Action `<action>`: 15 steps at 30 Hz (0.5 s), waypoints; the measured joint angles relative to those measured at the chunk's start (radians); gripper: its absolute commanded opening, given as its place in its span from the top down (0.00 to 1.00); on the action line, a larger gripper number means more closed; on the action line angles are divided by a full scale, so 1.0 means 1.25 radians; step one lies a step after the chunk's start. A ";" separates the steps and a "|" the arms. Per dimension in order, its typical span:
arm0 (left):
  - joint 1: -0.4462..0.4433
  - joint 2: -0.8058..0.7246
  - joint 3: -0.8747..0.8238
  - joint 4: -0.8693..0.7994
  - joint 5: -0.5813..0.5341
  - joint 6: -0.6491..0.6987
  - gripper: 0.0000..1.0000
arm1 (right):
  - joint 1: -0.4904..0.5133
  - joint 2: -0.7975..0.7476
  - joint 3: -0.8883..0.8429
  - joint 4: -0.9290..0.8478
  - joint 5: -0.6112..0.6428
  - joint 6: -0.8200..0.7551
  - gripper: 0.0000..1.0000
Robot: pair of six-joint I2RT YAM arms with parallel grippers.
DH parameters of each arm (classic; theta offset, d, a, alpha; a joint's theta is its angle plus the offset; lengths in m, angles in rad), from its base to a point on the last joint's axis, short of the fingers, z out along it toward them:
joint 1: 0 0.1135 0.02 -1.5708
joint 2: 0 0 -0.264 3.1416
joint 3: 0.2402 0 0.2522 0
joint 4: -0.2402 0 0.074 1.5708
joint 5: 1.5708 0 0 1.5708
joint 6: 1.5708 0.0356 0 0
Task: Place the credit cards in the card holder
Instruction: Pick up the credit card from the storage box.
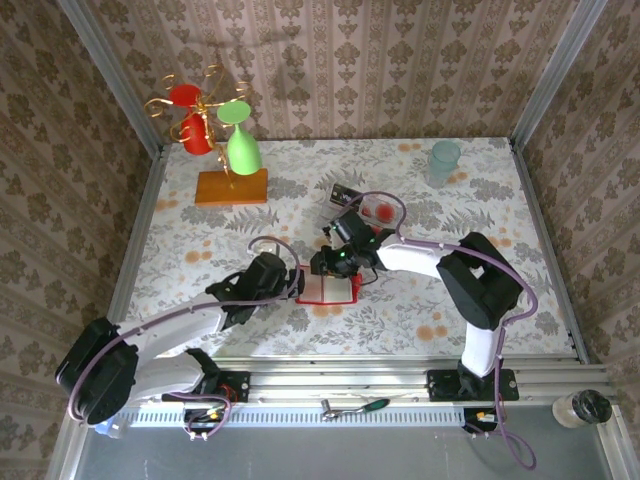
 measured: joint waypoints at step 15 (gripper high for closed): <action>-0.041 0.093 0.016 0.044 0.004 -0.012 0.00 | -0.060 0.014 0.412 -0.400 0.260 -0.305 0.58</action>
